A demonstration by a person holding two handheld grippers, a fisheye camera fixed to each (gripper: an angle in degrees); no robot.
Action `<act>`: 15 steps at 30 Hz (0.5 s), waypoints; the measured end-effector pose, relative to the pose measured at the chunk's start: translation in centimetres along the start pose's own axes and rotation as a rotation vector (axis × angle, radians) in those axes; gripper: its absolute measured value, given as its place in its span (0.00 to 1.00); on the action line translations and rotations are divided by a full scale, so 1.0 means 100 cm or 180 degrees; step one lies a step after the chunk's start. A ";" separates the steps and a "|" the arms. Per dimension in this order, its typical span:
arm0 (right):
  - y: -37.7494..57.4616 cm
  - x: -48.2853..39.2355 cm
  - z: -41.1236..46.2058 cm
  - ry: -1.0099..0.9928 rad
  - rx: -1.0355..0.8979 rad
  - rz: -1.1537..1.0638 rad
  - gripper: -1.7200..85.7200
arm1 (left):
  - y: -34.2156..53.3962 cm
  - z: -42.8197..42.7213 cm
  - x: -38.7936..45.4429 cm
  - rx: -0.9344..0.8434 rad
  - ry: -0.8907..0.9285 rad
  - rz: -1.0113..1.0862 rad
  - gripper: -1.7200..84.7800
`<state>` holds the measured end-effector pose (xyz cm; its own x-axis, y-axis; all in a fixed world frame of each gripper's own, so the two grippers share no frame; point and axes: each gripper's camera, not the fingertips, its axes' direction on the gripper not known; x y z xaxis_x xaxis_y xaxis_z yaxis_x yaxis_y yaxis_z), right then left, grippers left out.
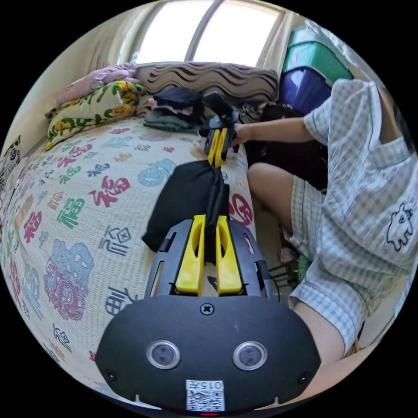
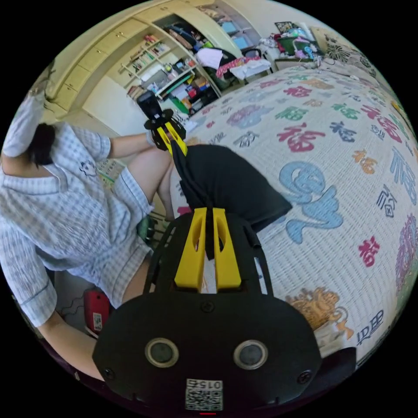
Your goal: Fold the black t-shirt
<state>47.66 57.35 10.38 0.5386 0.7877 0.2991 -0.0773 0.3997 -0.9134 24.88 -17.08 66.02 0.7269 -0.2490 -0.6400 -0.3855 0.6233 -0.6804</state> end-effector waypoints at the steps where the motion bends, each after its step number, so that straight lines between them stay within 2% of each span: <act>1: 0.003 -0.002 0.014 0.0019 -0.0113 0.0025 0.04 | 0.000 0.005 0.003 -0.0067 -0.0017 -0.0005 0.05; 7: 0.007 -0.004 0.058 0.0218 -0.0371 0.0164 0.06 | -0.002 0.033 0.018 -0.0357 -0.0024 -0.0223 0.08; 11: 0.010 -0.008 0.059 0.0140 -0.0391 0.0244 0.08 | -0.014 0.031 0.041 -0.0753 -0.0180 -0.0038 0.10; 15: 0.018 -0.018 0.049 0.0140 -0.0461 0.0380 0.10 | -0.015 0.011 0.046 -0.0829 -0.0108 -0.0283 0.10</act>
<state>42.42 59.00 9.54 0.5692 0.8030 0.1766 -0.0230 0.2303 -0.9729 29.41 -18.33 64.50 0.7813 -0.2664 -0.5644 -0.4494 0.3873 -0.8050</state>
